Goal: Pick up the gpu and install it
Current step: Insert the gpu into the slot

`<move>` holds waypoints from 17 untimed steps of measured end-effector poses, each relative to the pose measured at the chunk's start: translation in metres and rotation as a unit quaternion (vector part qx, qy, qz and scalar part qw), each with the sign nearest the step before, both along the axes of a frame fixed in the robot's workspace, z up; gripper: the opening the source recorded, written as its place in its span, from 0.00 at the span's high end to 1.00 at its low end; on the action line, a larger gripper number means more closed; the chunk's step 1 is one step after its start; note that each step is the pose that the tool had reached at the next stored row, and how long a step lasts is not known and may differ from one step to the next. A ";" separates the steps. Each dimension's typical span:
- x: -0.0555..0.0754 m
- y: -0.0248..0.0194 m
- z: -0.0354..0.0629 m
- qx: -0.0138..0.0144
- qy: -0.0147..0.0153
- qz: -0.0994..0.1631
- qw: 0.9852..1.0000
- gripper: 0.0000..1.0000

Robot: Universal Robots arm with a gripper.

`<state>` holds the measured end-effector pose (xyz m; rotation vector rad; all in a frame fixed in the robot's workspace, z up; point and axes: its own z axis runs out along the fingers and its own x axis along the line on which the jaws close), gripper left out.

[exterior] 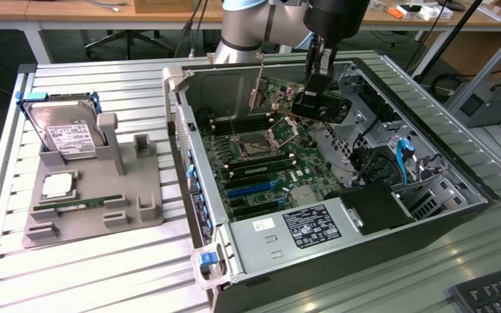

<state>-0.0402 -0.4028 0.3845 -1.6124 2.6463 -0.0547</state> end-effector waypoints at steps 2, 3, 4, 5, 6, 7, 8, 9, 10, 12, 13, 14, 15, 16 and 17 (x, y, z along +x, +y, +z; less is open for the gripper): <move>0.000 -0.0001 0.0000 0.000 0.000 0.002 1.000 0.73; 0.000 -0.0001 0.0000 0.000 0.000 0.003 1.000 0.73; 0.000 -0.0001 0.0000 0.000 0.000 0.004 1.000 0.73; 0.000 -0.0002 0.0000 0.000 0.000 0.006 1.000 0.73; 0.000 -0.0003 0.0000 0.000 0.000 0.008 1.000 0.73; 0.000 -0.0003 0.0000 0.000 0.000 0.010 1.000 0.73; 0.000 -0.0004 0.0000 0.000 0.000 0.011 1.000 0.73; 0.000 -0.0004 0.0000 0.000 0.000 0.012 1.000 0.73; 0.000 -0.0005 0.0000 0.000 0.000 0.013 1.000 0.73; 0.000 -0.0006 0.0000 0.000 0.000 0.015 1.000 0.73; 0.000 -0.0006 0.0000 0.000 0.000 0.016 1.000 0.73; 0.000 -0.0006 0.0000 0.000 0.000 0.017 1.000 0.73; 0.000 -0.0006 0.0000 0.000 0.000 0.019 1.000 0.73; 0.000 -0.0007 0.0000 0.000 0.000 0.020 1.000 0.73; 0.000 -0.0007 0.0000 0.000 0.000 0.021 1.000 0.73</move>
